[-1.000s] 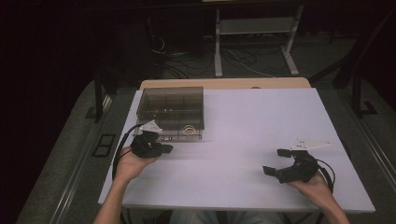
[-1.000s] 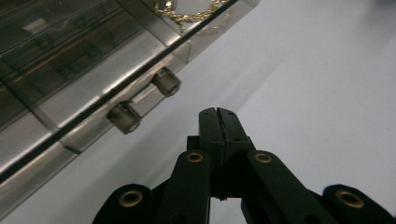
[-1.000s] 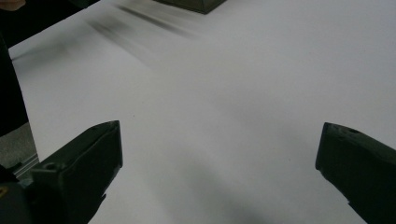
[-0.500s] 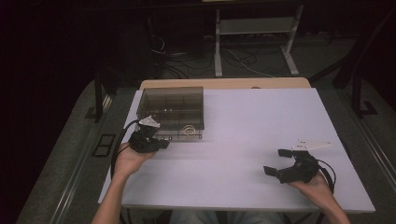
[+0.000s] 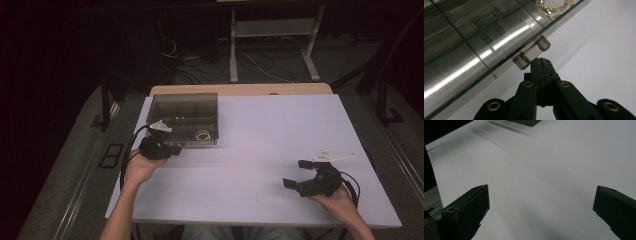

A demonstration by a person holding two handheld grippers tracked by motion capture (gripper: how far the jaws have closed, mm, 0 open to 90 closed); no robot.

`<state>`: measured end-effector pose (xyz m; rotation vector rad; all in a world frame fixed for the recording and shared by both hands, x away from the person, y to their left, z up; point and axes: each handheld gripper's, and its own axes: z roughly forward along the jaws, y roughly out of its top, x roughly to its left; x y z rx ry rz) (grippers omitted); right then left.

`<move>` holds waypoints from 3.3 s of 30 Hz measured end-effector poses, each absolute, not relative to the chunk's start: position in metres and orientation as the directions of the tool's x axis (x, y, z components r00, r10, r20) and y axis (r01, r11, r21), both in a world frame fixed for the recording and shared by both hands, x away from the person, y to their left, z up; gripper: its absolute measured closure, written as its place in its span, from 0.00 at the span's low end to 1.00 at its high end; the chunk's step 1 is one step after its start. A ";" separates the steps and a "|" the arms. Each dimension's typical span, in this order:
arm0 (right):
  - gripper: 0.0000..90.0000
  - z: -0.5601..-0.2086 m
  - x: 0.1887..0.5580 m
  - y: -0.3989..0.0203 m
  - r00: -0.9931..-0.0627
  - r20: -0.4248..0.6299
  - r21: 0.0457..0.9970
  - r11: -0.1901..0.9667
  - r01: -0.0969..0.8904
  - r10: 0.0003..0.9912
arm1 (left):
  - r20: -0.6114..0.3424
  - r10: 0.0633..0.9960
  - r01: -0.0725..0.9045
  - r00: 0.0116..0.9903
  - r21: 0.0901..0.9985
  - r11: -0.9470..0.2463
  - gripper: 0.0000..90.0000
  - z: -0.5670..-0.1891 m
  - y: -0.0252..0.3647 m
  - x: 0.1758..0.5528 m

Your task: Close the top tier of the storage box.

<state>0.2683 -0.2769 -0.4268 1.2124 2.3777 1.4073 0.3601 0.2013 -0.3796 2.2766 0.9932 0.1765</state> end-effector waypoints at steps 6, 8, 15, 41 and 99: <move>0.00 -0.428 0.268 -0.276 -0.673 0.274 0.782 0.249 0.572 0.687 | -0.135 0.707 0.617 0.695 0.616 -0.489 0.98 -0.380 0.203 0.366; 0.00 -0.428 0.268 -0.276 -0.672 0.273 0.780 0.251 0.573 0.688 | -0.138 0.708 0.620 0.692 0.616 -0.486 0.98 -0.380 0.203 0.367; 0.00 -0.428 0.268 -0.276 -0.672 0.270 0.778 0.255 0.574 0.690 | -0.132 0.707 0.618 0.695 0.612 -0.494 0.98 -0.376 0.201 0.374; 0.00 -0.429 0.268 -0.275 -0.676 0.267 0.778 0.261 0.572 0.687 | -0.124 0.725 0.632 0.677 0.602 -0.487 0.98 -0.375 0.196 0.394; 0.00 -0.429 0.267 -0.274 -0.683 0.263 0.778 0.269 0.568 0.682 | -0.238 0.743 0.662 0.625 0.666 -0.344 0.78 -0.371 0.203 0.414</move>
